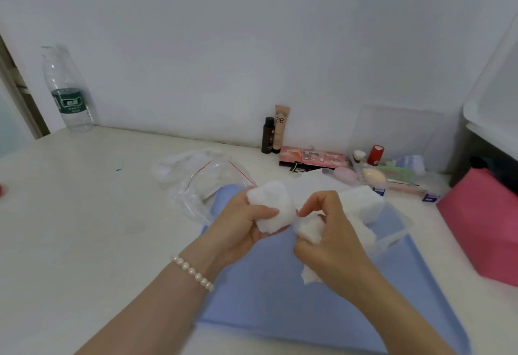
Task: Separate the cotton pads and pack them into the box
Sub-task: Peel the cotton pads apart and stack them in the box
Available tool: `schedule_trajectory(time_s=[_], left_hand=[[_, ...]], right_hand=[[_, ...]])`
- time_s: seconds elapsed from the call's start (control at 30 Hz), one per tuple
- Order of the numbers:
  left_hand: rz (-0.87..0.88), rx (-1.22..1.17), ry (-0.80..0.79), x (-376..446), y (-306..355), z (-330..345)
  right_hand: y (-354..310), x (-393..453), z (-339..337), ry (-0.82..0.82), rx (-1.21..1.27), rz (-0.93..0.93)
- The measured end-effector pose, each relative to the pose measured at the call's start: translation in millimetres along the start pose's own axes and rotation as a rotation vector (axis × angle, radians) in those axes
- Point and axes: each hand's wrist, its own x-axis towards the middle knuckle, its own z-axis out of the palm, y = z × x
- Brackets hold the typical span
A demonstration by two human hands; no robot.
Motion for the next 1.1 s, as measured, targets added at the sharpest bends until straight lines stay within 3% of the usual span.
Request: schedule_trajectory(time_s=[0.1,0.17,0.27,0.33,0.4,0.47,0.57,0.67,0.77,0.97,1.1], left_hand=[[-0.004,0.116,-0.015,3,-1,-11],[0.016,0.15,-0.013,5,-2,-17],[0.059,0.211,-0.003,8,-5,-24],[0.069,0.268,-0.035,7,-6,-28],[0.055,0.296,-0.073,4,-8,-32],[0.048,0.319,-0.099,1,-8,-33],[0.081,0.32,-0.097,-2,-6,-33],[0.088,0.304,-0.091,-2,-4,-32],[0.086,0.281,-0.087,-4,-5,-31],[0.064,0.251,-0.085,-4,-9,-29],[0.049,0.248,-0.093,-4,-12,-28]], right_hand=[[12,-11,13,-0.08,-0.528,-0.224],[19,-13,21,-0.105,-0.692,-0.353],[30,-14,30,-0.132,-0.829,-0.358],[30,-19,35,-0.211,-0.823,-0.281],[27,-23,30,-0.336,-0.642,-0.166],[25,-22,22,-0.338,-0.454,-0.181],[25,-16,9,-0.18,-0.335,-0.188],[27,-16,0,0.066,-0.466,-0.293],[24,-24,-3,0.117,-0.548,-0.383],[25,-28,10,-0.214,-0.622,-0.184],[24,-28,8,-0.326,-0.673,-0.042]])
